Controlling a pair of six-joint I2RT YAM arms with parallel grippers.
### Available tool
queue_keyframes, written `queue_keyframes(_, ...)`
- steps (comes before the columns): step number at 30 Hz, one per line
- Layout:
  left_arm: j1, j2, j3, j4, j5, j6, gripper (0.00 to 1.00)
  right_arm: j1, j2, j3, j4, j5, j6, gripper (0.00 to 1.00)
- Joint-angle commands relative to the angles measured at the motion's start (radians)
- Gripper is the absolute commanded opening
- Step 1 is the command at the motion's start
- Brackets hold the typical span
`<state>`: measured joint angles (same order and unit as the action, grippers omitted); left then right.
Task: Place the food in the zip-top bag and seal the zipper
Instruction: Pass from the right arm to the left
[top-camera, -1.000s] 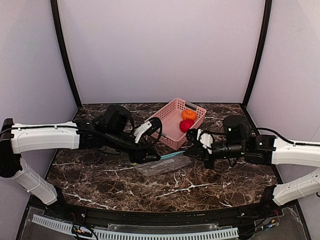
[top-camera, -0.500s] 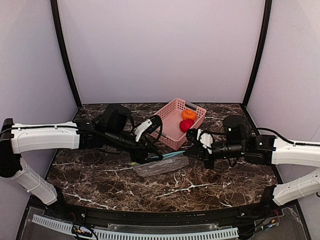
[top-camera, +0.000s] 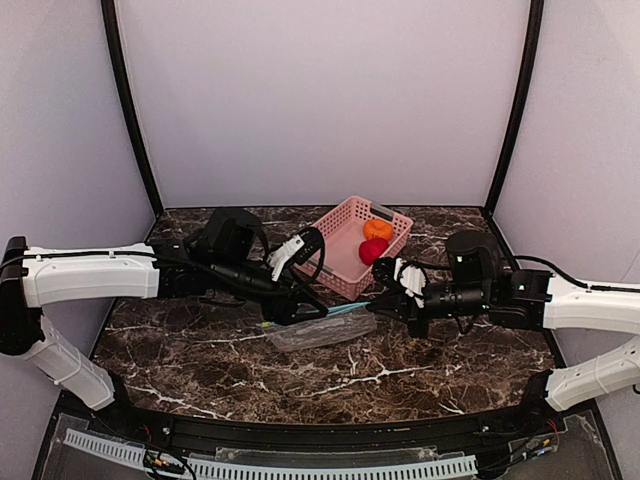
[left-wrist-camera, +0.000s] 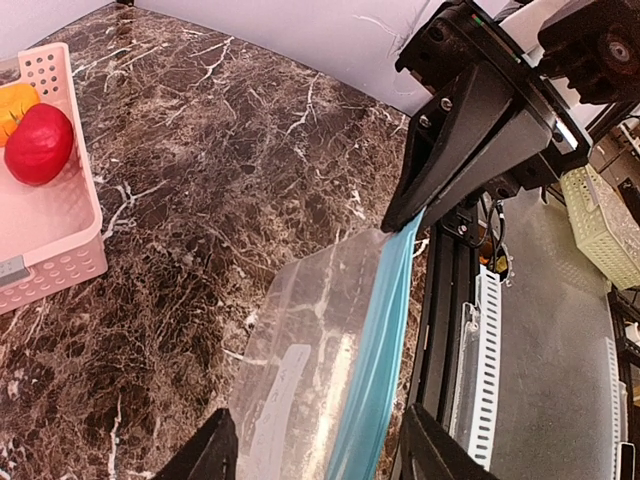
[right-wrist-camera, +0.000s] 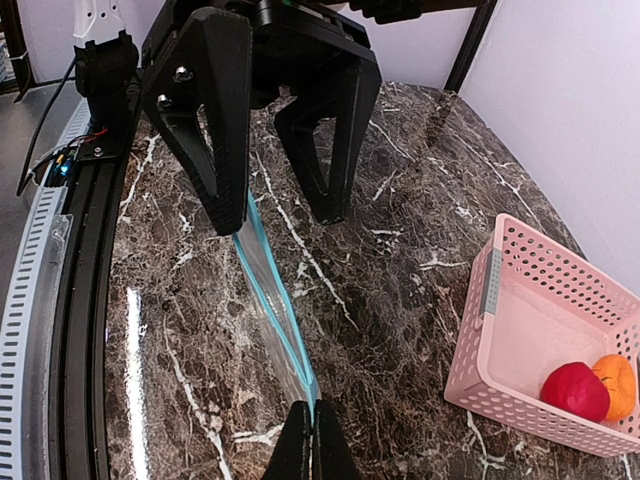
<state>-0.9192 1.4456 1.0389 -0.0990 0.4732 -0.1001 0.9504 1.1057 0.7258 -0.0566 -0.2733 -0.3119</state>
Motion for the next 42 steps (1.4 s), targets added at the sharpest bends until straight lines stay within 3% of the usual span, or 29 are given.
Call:
queue_keyframes(1, 0.0, 0.009, -0.001, 0.021, -0.015, 0.002, 0.54, 0.01, -0.013, 0.004, 0.01, -0.015, 0.013, 0.0)
queue_keyframes(17, 0.007, 0.026, -0.009, 0.023, -0.018, 0.01, 0.47, 0.01, -0.016, 0.004, 0.011, -0.012, 0.013, 0.0)
queue_keyframes(27, 0.006, 0.026, -0.02, 0.013, -0.018, 0.031, 0.26, 0.01, -0.012, 0.005, 0.013, -0.002, 0.016, 0.0)
queue_keyframes(39, 0.006, 0.011, -0.031, -0.02, 0.008, 0.043, 0.19, 0.01, -0.017, -0.003, 0.032, 0.025, 0.02, 0.0)
queue_keyframes(42, 0.006, 0.01, -0.031, -0.024, 0.012, 0.045, 0.13, 0.008, -0.018, -0.002, 0.035, 0.034, 0.03, 0.0)
